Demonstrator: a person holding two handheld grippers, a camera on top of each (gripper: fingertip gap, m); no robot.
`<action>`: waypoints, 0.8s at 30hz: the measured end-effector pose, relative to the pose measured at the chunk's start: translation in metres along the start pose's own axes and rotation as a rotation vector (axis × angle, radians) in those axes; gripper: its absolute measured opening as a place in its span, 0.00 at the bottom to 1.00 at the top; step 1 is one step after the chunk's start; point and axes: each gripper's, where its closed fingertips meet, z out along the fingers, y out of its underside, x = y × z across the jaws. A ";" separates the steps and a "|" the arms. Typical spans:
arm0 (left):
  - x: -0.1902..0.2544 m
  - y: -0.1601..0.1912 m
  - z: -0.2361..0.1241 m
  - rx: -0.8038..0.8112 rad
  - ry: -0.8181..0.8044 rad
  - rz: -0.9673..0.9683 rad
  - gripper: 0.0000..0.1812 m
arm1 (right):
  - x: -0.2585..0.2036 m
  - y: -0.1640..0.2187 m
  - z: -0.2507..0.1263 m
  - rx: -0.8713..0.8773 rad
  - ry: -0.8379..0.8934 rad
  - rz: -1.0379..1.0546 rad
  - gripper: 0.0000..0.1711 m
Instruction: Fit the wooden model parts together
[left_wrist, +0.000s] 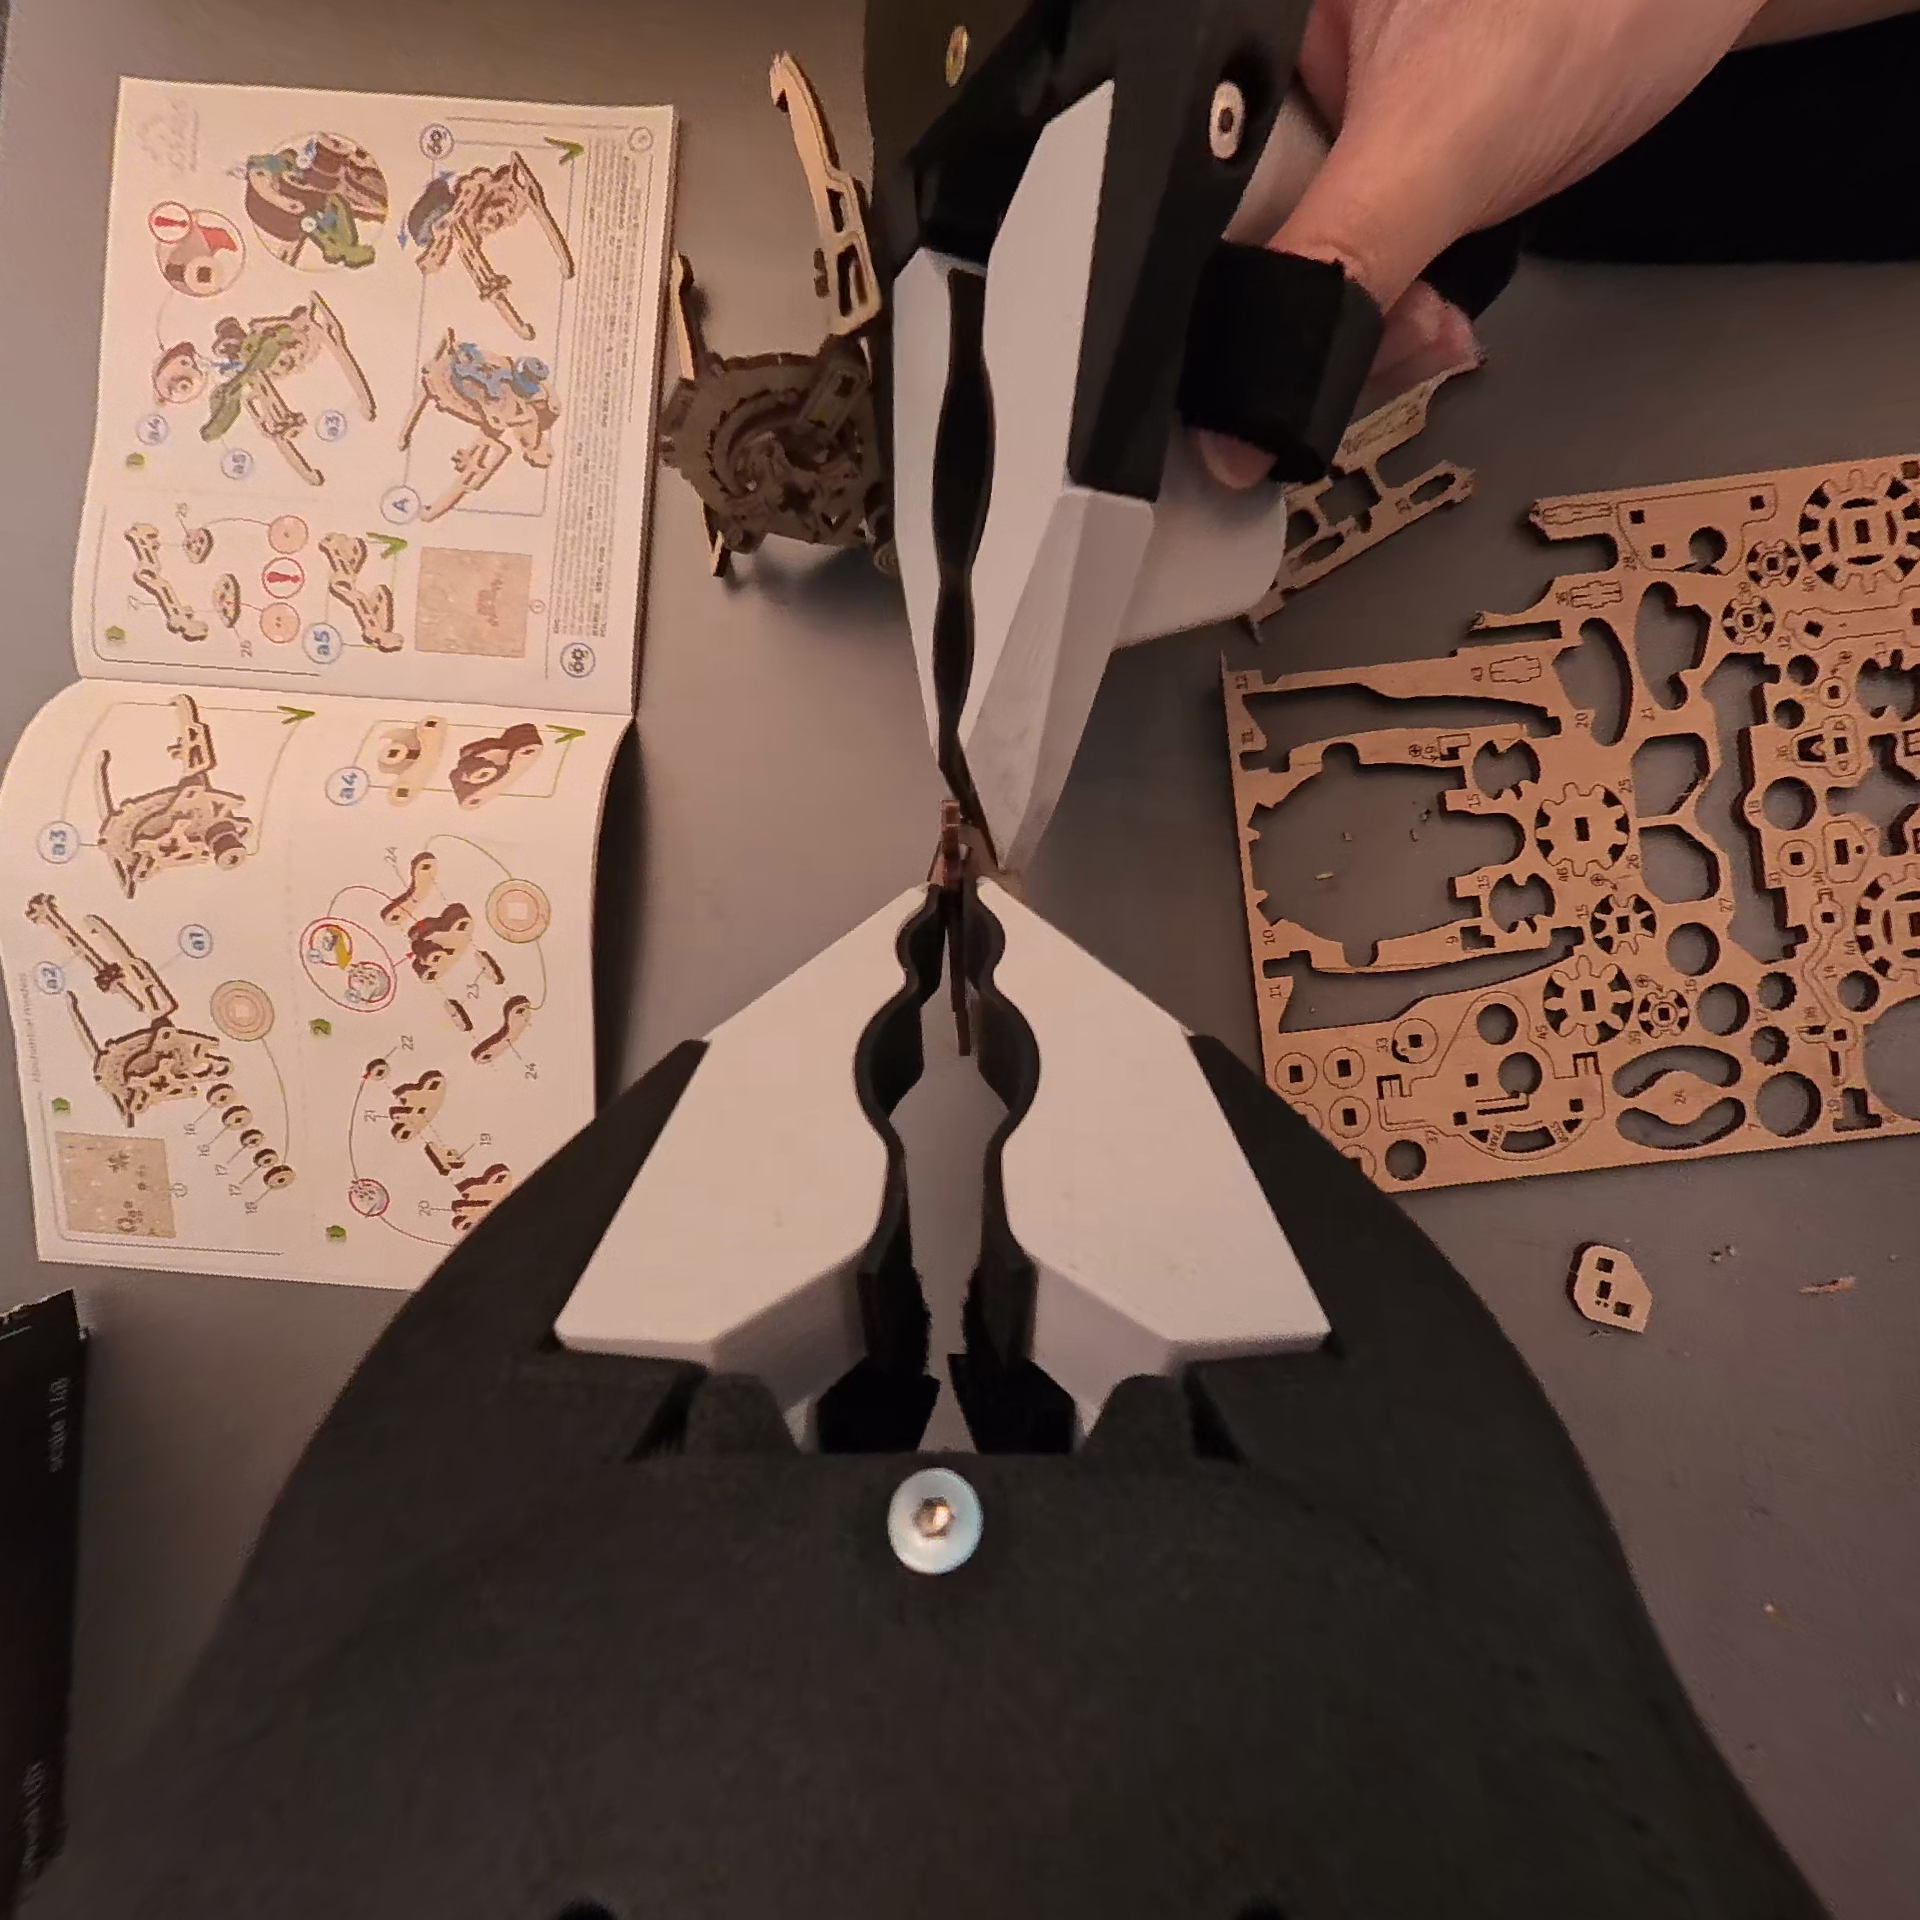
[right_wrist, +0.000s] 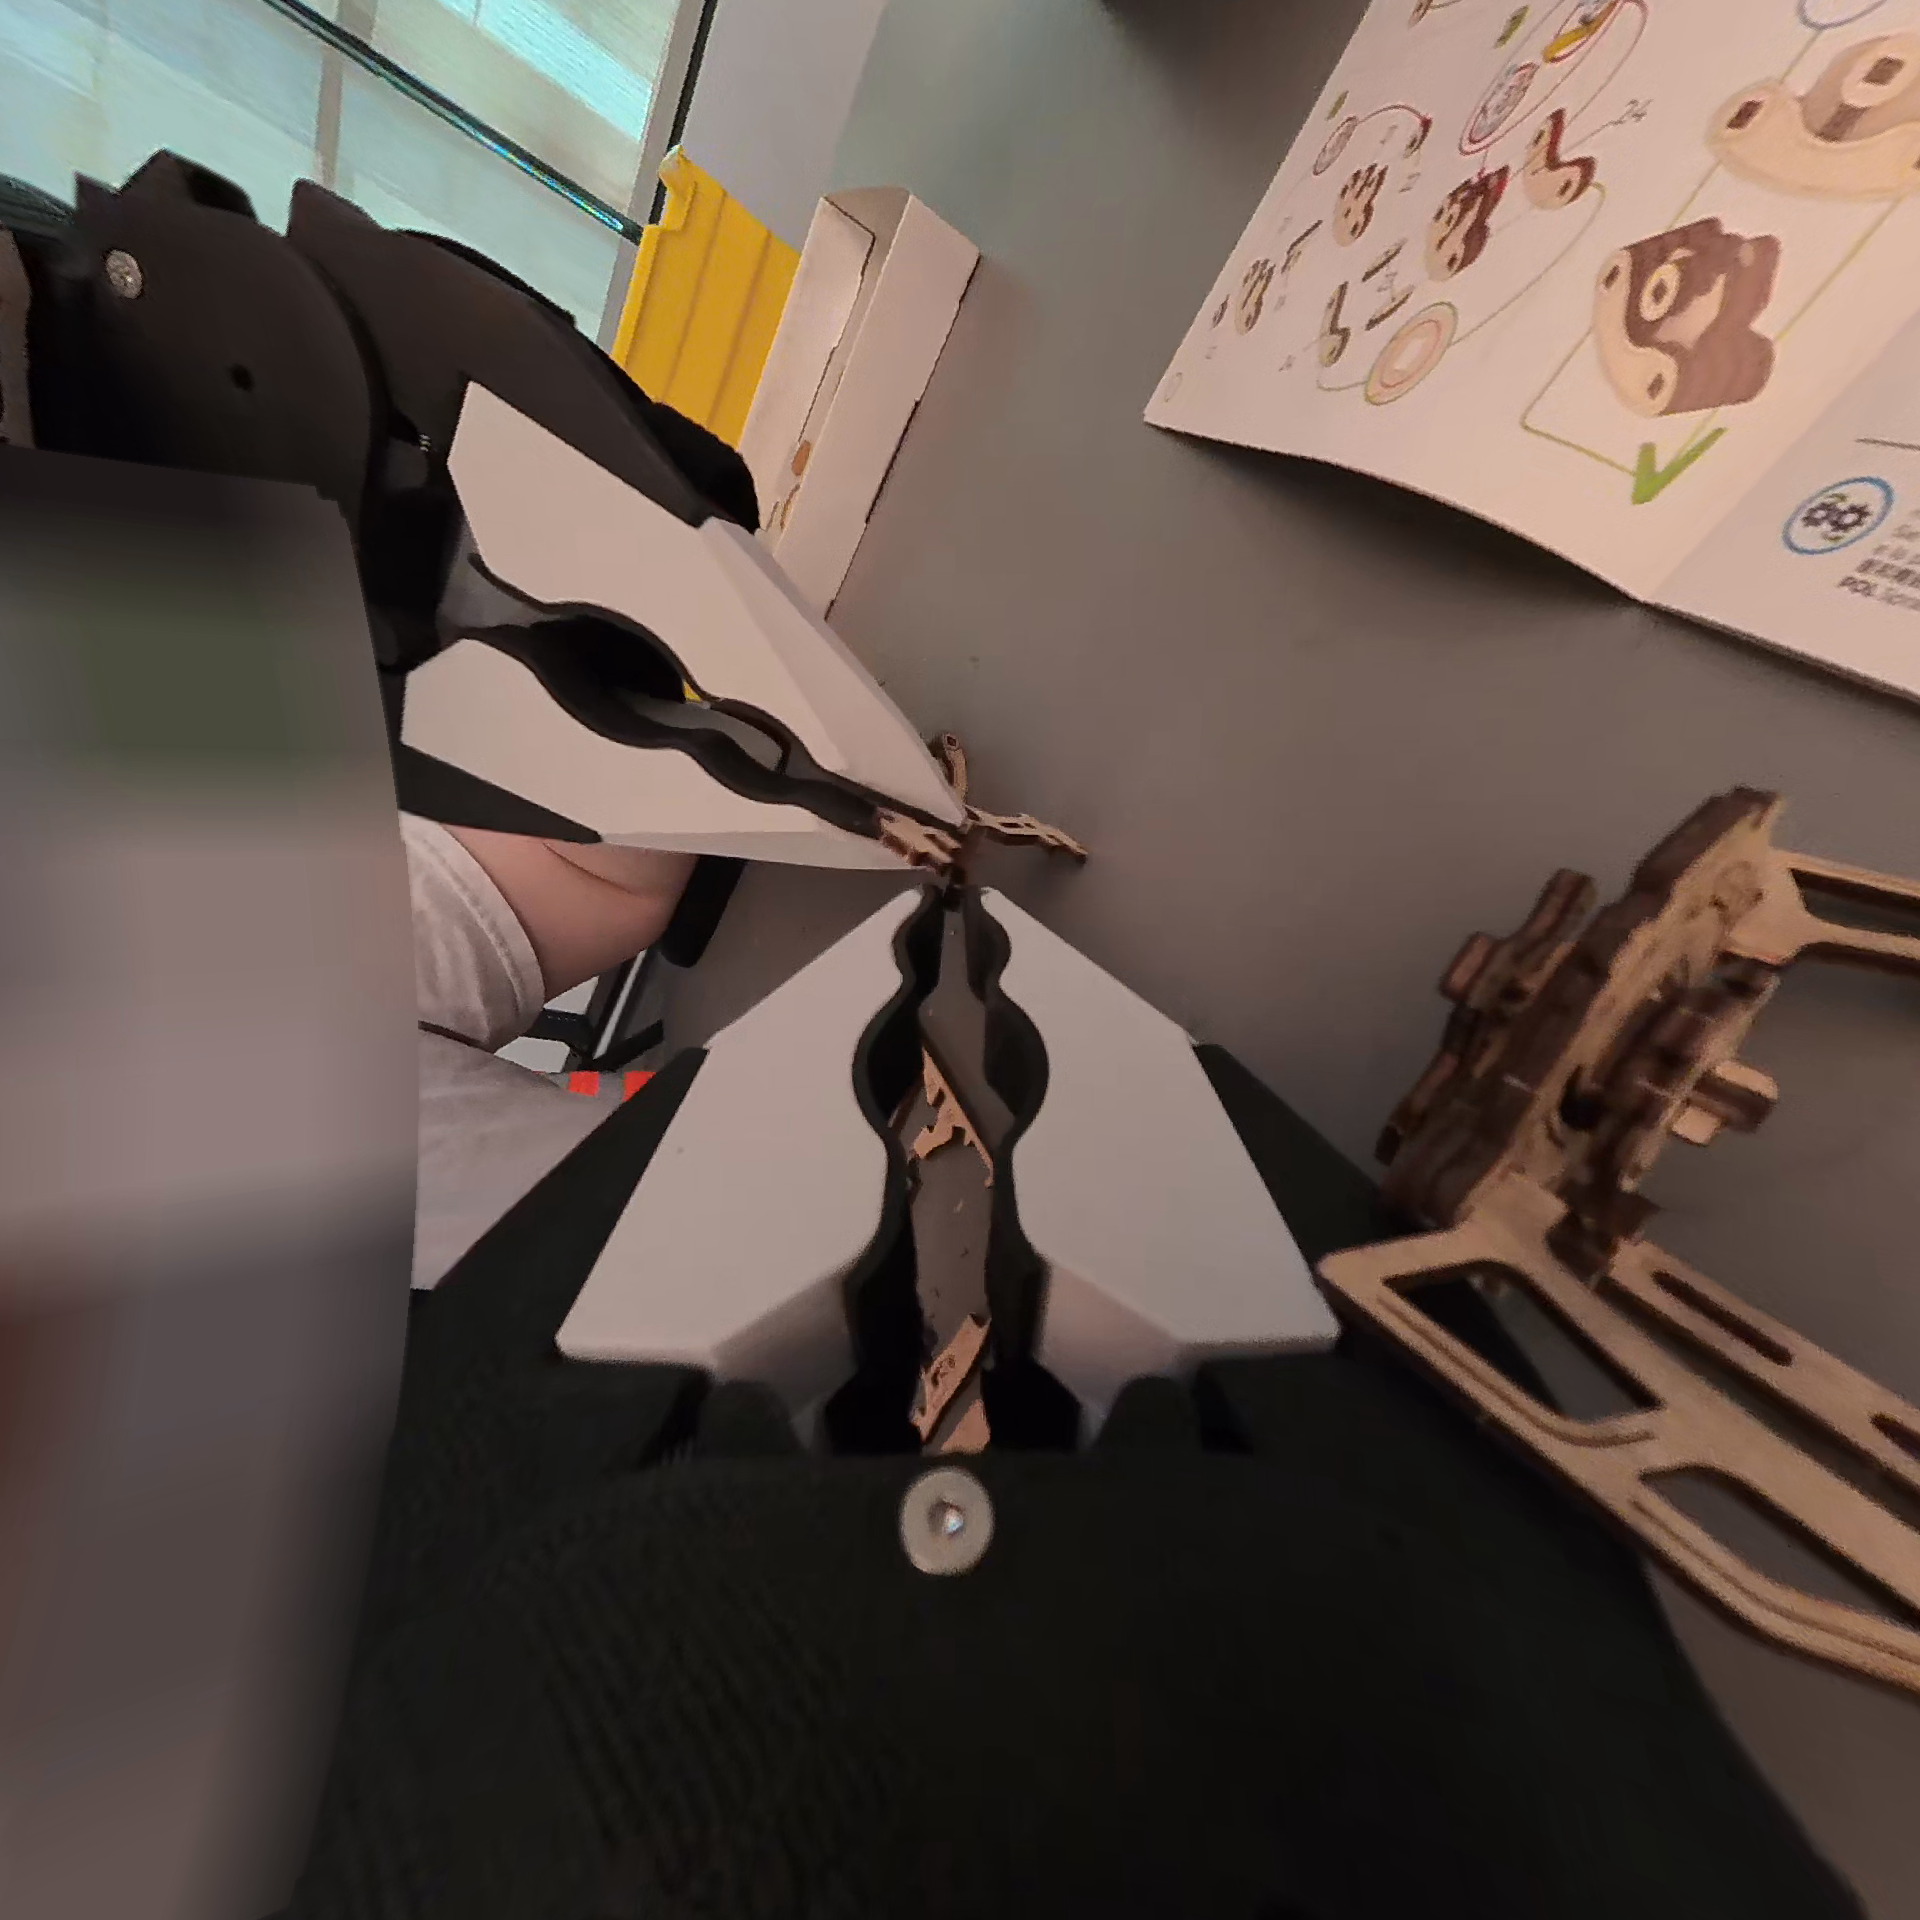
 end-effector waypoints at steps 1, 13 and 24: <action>-0.001 -0.001 -0.001 0.014 0.008 -0.010 0.00 | -0.001 -0.001 -0.001 0.010 -0.007 0.009 0.01; -0.012 -0.008 -0.016 0.167 0.168 -0.173 0.00 | 0.001 -0.005 -0.005 0.028 0.033 -0.008 0.01; 0.001 0.001 -0.005 0.086 0.189 -0.124 0.00 | 0.003 0.002 -0.002 -0.030 0.096 -0.093 0.01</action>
